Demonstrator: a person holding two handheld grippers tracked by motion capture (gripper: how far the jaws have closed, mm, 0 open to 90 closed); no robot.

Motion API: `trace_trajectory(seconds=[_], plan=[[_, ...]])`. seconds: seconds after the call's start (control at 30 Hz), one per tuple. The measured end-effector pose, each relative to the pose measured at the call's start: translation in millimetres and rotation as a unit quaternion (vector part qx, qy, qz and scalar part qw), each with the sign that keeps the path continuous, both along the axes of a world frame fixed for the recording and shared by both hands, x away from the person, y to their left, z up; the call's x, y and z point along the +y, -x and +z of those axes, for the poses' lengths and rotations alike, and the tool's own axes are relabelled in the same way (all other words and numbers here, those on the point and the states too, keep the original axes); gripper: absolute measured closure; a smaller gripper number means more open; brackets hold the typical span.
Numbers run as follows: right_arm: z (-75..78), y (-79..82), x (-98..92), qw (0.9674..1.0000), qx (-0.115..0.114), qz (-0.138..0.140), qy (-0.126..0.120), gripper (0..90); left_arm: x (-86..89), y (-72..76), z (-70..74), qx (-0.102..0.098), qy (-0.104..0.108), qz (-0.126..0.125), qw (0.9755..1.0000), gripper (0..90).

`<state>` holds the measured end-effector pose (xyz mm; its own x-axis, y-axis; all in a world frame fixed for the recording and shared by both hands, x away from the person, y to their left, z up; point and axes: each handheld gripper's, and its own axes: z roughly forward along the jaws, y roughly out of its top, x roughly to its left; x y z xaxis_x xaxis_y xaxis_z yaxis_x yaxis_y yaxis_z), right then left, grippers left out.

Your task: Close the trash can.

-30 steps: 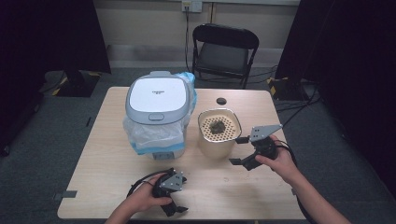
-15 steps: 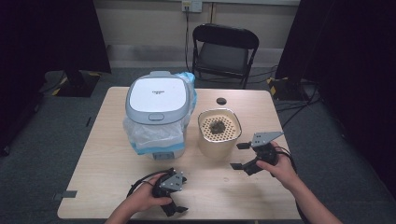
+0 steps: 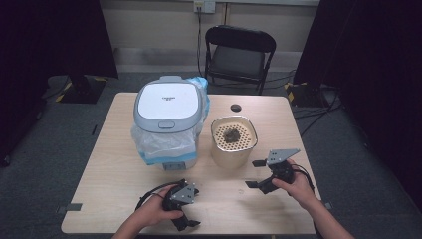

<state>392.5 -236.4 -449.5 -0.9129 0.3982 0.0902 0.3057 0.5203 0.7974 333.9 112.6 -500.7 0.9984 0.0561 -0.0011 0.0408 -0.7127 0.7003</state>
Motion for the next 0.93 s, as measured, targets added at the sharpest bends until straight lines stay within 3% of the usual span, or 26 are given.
trace_trajectory(seconds=[0.57, 0.93], plan=[[-31.6, 5.2, 3.7, 0.9996, 0.007, -0.002, 0.026, 14.8, 0.0, -0.1, 0.0, 0.0, 0.0, -0.001, 1.0, 0.0], [-45.0, 12.3, 18.2, 0.9972, -0.017, 0.023, 0.069, 14.8, -1.9, 2.5, -1.2, 0.008, 0.011, 0.011, 0.9998, 0.0]])
